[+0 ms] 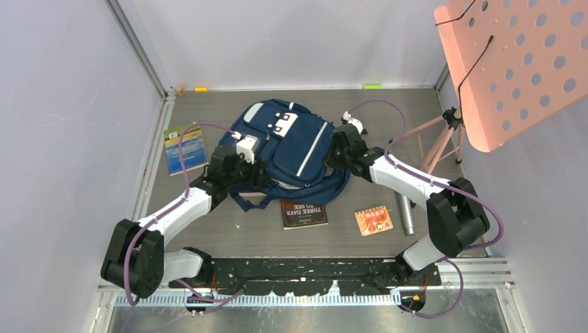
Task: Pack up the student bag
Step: Zip the student bag at the center of the board.
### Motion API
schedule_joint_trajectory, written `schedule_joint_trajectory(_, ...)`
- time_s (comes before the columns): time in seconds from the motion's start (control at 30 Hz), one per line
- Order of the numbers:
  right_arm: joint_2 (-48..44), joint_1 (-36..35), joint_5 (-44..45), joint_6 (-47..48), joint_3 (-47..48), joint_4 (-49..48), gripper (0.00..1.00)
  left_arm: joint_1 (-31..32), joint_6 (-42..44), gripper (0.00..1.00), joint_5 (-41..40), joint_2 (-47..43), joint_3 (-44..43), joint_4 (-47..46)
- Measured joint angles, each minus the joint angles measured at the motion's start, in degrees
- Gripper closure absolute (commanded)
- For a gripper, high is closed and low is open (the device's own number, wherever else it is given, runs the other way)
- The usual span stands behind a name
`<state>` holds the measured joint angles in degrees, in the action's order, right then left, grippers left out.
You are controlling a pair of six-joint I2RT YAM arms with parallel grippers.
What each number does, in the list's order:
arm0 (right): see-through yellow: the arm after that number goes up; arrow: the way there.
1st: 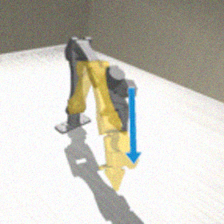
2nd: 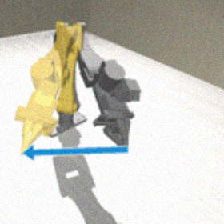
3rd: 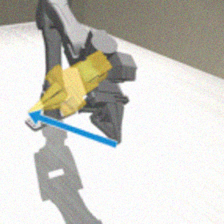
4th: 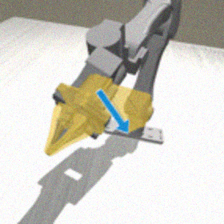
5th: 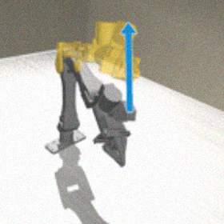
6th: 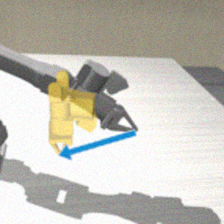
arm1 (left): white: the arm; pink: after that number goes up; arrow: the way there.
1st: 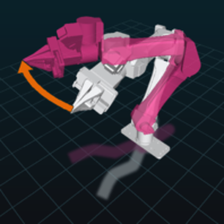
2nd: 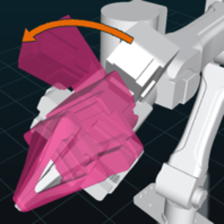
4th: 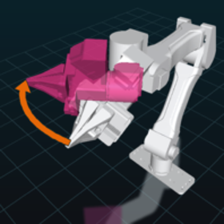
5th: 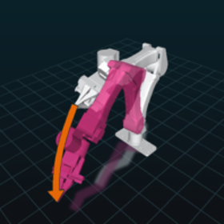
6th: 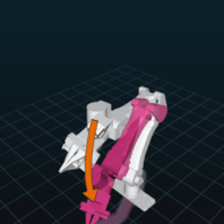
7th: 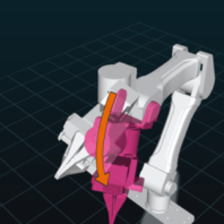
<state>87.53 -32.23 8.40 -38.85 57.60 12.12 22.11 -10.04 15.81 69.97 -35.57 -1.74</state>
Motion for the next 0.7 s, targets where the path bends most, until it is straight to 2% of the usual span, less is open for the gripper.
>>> schedule_joint_trajectory(0.2,0.9,0.1,-0.9,0.0,0.4,0.3,1.00,0.2,1.2,0.61,-0.4,2.8,0.1,-1.0)
schedule_joint_trajectory(0.47,1.0,0.2,-1.1,0.0,0.5,0.3,1.00,2.3,1.3,1.00,-2.6,3.2,0.1,0.0)
schedule_joint_trajectory(0.7,1.0,0.2,-1.1,-0.3,0.5,0.3,1.00,5.3,-1.5,1.00,-3.4,1.6,2.3,-1.5)
